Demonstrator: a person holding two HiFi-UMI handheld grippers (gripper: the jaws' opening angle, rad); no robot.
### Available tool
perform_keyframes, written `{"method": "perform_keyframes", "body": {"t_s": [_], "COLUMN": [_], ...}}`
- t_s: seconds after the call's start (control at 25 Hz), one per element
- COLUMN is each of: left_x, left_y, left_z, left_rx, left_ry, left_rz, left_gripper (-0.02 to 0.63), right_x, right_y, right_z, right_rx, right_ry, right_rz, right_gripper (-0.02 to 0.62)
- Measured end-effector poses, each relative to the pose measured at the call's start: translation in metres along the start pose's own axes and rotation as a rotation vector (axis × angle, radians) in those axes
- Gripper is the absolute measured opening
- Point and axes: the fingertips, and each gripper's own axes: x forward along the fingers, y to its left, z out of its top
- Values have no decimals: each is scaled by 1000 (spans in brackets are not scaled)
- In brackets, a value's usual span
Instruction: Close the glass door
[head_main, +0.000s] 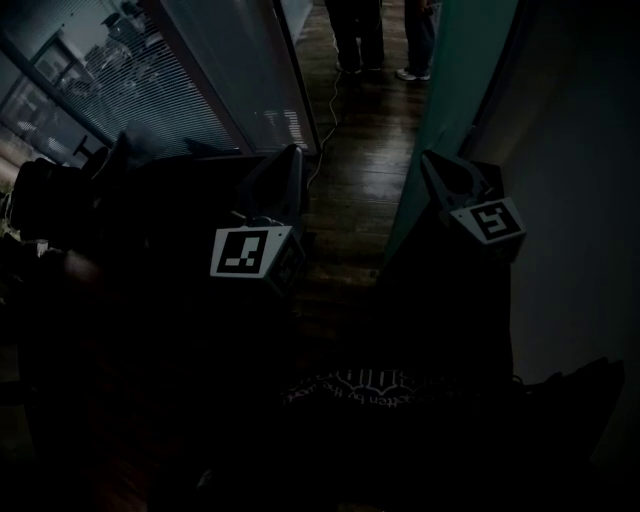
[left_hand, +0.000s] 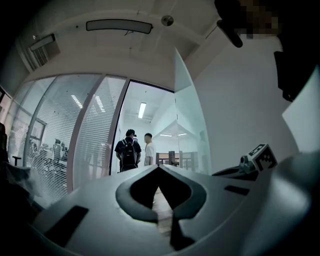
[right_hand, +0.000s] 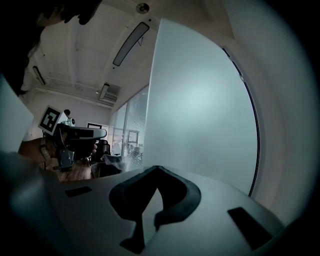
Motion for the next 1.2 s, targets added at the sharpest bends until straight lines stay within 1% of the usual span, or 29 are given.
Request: {"method": "perform_keyframes", "body": {"t_s": [0.08, 0.2, 0.32, 0.64, 0.8, 0.88, 1.04, 1.12, 1.2], "left_x": [7, 17, 21, 27, 24, 22, 25, 31, 38], "left_y": [8, 39, 59, 105, 129, 139, 158, 166, 174], "left_z": [2, 9, 6, 2, -2, -5, -7, -9, -10], "left_rx": [-1, -8, -16, -22, -29, -29, -31, -31, -33], "left_ry": [-4, -9, -4, -7, 0, 1, 2, -1, -6], "left_rz": [-11, -22, -19, 12, 37, 54, 83, 93, 106], "left_gripper": [-5, -5, -5, -5, -5, -5, -5, -5, -5], "right_x": [9, 40, 60, 105, 128, 139, 163, 176, 189], "right_y": [3, 14, 20, 27, 31, 35, 38, 38, 35], "right_z": [4, 15, 16, 22, 24, 26, 30, 29, 29], "right_rx": [-7, -12, -6, -11, -19, -18, 5, 12, 25], "right_ry": [6, 7, 9, 4, 4, -3, -17, -23, -32], "right_rz": [-2, -11, -15, -50, -73, -71, -42, -48, -75], "right_gripper": [3, 3, 3, 3, 3, 3, 3, 3, 3]}}
